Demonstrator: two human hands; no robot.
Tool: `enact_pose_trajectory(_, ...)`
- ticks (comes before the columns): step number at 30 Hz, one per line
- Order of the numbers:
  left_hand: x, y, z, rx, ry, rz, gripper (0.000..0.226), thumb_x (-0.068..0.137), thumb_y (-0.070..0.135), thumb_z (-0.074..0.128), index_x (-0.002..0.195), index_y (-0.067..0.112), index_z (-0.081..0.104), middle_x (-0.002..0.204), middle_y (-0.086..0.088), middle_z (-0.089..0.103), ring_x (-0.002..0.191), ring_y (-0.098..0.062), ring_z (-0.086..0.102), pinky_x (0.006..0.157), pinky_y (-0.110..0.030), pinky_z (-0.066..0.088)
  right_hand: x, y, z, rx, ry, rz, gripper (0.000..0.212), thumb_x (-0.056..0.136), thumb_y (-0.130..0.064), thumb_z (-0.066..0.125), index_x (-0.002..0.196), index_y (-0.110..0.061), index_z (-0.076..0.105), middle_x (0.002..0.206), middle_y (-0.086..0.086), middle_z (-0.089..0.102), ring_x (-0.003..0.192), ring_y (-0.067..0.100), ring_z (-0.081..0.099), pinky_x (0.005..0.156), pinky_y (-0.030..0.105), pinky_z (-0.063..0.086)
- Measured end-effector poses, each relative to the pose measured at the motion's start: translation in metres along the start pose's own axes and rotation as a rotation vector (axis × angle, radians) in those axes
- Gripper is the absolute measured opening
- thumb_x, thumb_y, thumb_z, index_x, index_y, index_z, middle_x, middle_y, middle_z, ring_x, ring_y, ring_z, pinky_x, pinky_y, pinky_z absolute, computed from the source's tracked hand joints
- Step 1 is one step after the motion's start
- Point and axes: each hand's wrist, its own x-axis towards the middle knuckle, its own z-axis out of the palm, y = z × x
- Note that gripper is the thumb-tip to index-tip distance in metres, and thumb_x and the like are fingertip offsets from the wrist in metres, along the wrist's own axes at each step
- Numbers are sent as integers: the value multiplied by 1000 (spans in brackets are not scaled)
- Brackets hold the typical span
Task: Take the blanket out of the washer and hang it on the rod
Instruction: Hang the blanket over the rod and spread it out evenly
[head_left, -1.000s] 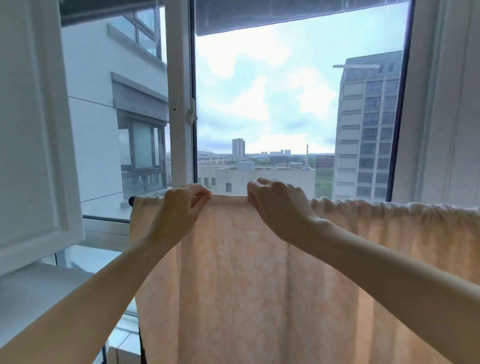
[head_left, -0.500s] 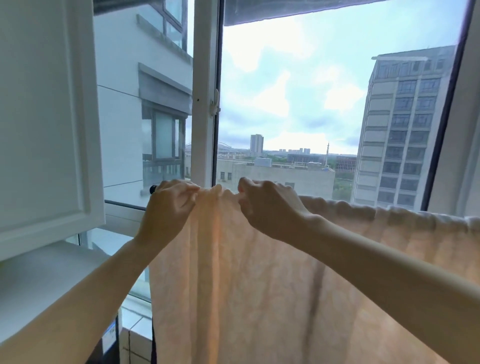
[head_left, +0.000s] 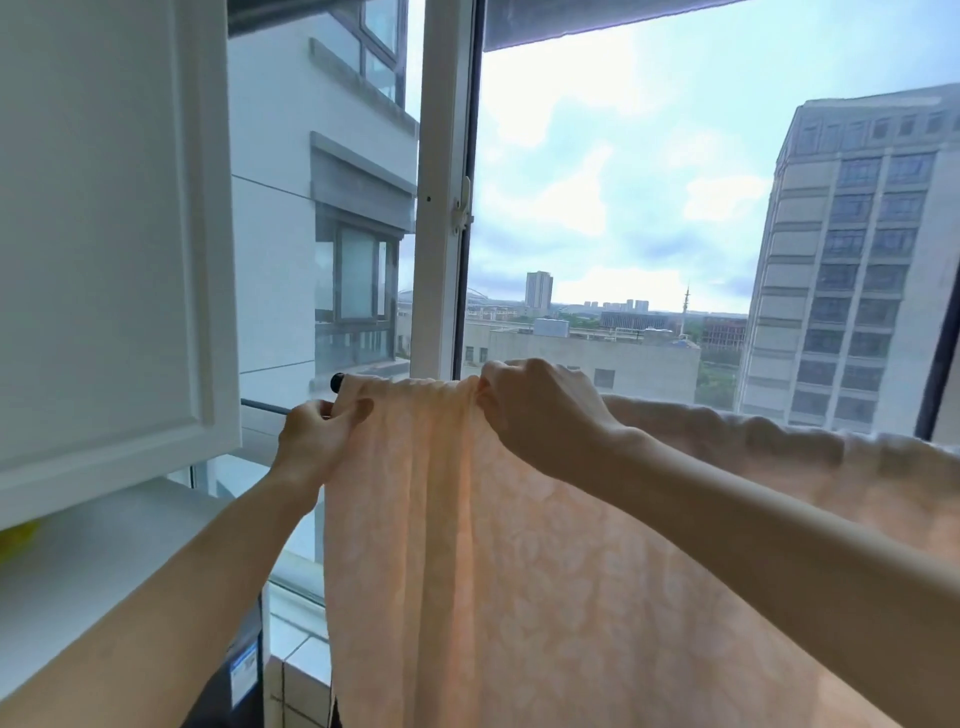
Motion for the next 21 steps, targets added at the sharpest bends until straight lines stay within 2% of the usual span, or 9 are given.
enact_pose_trajectory(2,2,0,-5,133,-51,60,36,90,41,62,76,8,61,72,-6,58,71,-23,55,58,-30,39,4,-3,4,-2,20,12,22,99,-29,45,88,-15,58,76,-3,64,63,14,61,61,32,53)
enact_pose_trajectory(4,2,2,-14,392,-2,253,41,93,33,60,58,14,51,56,-1,49,58,-19,48,52,-29,33,9,-7,8,2,42,22,20,99,-30,46,94,-17,60,81,-3,67,66,14,65,63,33,56)
enact_pose_trajectory(5,1,5,-18,484,37,361,47,94,31,57,52,16,44,50,1,42,53,-17,43,50,-28,30,11,-9,9,-11,45,23,18,99,-29,47,94,-17,61,81,-3,67,66,14,65,64,34,56)
enact_pose_trajectory(7,5,9,-27,495,60,468,51,95,28,54,48,20,40,46,5,36,50,-15,37,49,-28,30,15,-13,10,-52,30,28,16,99,-23,49,88,-16,58,75,-4,63,62,14,61,60,33,54)
enact_pose_trajectory(9,20,13,-35,307,-46,385,38,94,23,56,58,15,62,54,6,50,59,-13,45,57,-29,35,18,-16,10,-99,19,41,16,97,-15,49,81,-15,52,67,-5,55,54,9,51,53,27,44)
enact_pose_trajectory(11,32,17,-40,-6,-212,206,20,94,20,59,85,13,76,76,1,64,73,-14,55,65,-26,42,22,-20,10,-139,15,57,19,95,-9,51,78,-16,47,62,-8,48,50,4,42,52,25,39)
enact_pose_trajectory(13,38,23,-43,-190,-331,64,17,95,17,58,92,12,74,88,-4,69,76,-15,61,64,-23,49,24,-22,9,-131,2,78,20,96,-10,51,79,-17,44,61,-10,45,49,1,40,55,25,39)
enact_pose_trajectory(18,52,38,-50,-230,-562,-40,21,88,16,67,106,6,70,100,-12,70,80,-20,66,58,-25,57,38,-33,9,-98,-9,137,16,99,-20,49,83,-15,47,65,-7,51,52,3,48,60,28,50)
enact_pose_trajectory(21,61,40,-57,-282,-552,-25,26,83,10,72,108,8,65,100,-9,67,78,-18,66,55,-22,55,50,-40,12,-111,10,160,15,98,-18,51,84,-15,49,66,-5,53,53,8,51,60,30,51)
